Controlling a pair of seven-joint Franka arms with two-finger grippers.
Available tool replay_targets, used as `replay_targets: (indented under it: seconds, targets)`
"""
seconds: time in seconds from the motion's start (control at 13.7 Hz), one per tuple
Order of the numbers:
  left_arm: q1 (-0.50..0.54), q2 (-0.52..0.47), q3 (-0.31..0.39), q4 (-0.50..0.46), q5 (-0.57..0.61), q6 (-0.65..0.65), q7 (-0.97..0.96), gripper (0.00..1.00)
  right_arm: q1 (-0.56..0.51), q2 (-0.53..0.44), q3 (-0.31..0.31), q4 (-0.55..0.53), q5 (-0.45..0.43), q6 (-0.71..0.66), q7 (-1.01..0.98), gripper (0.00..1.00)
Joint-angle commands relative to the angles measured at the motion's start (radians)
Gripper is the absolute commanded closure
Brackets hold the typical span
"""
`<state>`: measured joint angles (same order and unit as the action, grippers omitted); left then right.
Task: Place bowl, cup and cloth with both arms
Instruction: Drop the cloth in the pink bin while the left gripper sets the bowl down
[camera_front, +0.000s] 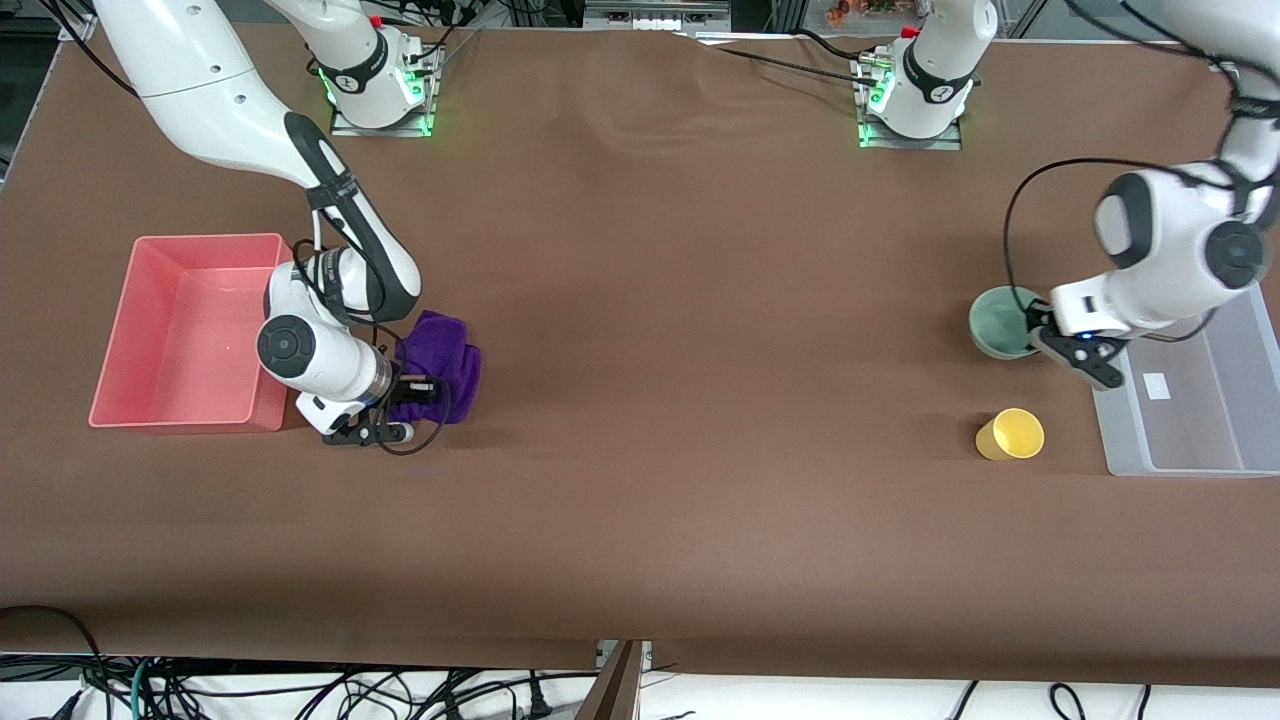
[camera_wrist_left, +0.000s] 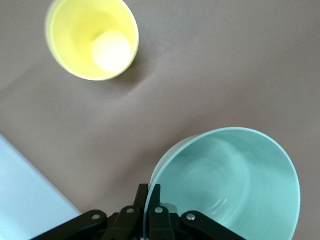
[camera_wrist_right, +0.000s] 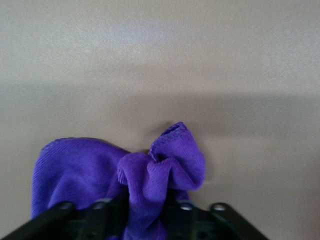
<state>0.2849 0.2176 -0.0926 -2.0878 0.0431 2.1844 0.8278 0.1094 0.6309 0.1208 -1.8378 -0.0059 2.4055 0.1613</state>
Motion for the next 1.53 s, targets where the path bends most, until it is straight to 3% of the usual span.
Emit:
replay_targets:
  seconds: [0.0, 0.22, 0.44, 0.58, 0.73, 0.88, 1.02, 1.09, 1.17, 1.24, 1.46]
  targets:
    - [0.055, 0.058, 0.004, 0.271, 0.018, -0.236, 0.149, 1.00, -0.013, -0.048, 0.002, 0.052, -0.003, -0.135, -0.016, 1.00]
    - [0.161, 0.161, 0.007, 0.454, 0.020, -0.267, 0.338, 1.00, -0.030, -0.111, -0.026, 0.196, -0.006, -0.439, -0.118, 1.00]
    - [0.278, 0.343, 0.007, 0.608, 0.018, -0.262, 0.413, 1.00, -0.036, -0.140, -0.153, 0.389, -0.008, -0.794, -0.371, 1.00]
    - [0.332, 0.477, 0.007, 0.716, 0.015, -0.258, 0.461, 1.00, -0.036, -0.142, -0.277, 0.481, -0.009, -0.969, -0.558, 1.00]
    - [0.355, 0.528, 0.007, 0.720, 0.014, -0.197, 0.461, 1.00, -0.036, -0.139, -0.408, 0.485, -0.009, -0.991, -0.766, 1.00]
    - [0.361, 0.571, 0.007, 0.718, 0.017, -0.109, 0.464, 1.00, -0.039, -0.119, -0.519, 0.442, -0.009, -0.930, -0.932, 1.00]
    - [0.364, 0.592, 0.007, 0.718, 0.015, -0.072, 0.462, 1.00, -0.059, -0.112, -0.541, 0.344, 0.003, -0.812, -0.993, 1.00]
    - [0.364, 0.591, 0.007, 0.721, 0.018, -0.072, 0.462, 0.76, -0.062, -0.112, -0.541, 0.292, 0.006, -0.759, -0.990, 1.00]
    - [0.362, 0.586, 0.007, 0.724, 0.015, -0.074, 0.461, 0.15, -0.059, -0.109, -0.541, 0.251, 0.009, -0.708, -0.985, 1.00]
    - [0.362, 0.579, 0.005, 0.727, 0.020, -0.081, 0.458, 0.01, -0.059, -0.103, -0.540, 0.224, 0.023, -0.672, -0.978, 1.00]
    - [0.349, 0.501, -0.010, 0.730, 0.020, -0.179, 0.447, 0.00, -0.050, -0.073, -0.534, 0.206, 0.098, -0.660, -0.878, 1.00]
